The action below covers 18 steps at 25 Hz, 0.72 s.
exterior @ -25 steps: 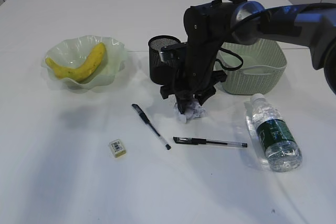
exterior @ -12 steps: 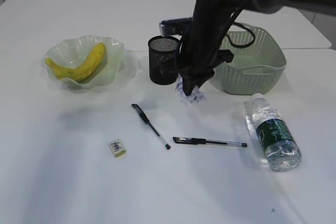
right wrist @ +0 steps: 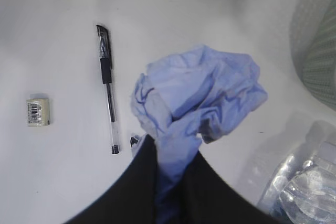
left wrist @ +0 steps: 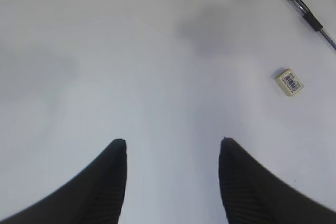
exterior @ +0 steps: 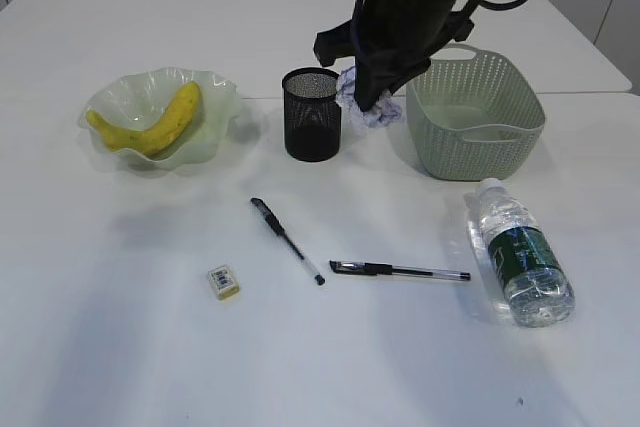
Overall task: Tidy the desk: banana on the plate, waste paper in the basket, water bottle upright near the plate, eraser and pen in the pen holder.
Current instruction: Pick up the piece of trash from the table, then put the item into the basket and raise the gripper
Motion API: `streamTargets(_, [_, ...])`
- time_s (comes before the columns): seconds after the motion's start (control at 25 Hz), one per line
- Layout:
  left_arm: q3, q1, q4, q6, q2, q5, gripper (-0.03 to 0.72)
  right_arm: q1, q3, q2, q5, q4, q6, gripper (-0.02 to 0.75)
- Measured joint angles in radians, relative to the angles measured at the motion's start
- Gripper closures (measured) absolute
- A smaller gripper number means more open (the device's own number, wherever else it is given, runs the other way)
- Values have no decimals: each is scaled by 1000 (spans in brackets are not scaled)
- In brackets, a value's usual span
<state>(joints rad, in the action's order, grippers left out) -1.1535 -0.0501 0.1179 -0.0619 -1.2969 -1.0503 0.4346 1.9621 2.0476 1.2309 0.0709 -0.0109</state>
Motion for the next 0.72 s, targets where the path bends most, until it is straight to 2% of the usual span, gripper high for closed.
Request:
streamTargets(0.4, [0,0,4,0,0,-8,298,-20,0,-81,13,-40,-13,696])
streamTargets(0.52, [0,0,6,0,0,-8,298,-69,0,-97,14,-38,-13,696])
streamTargets(0.72, [0,0,19,0,0,-8,298,-200,0,-111,14,8,-16,696])
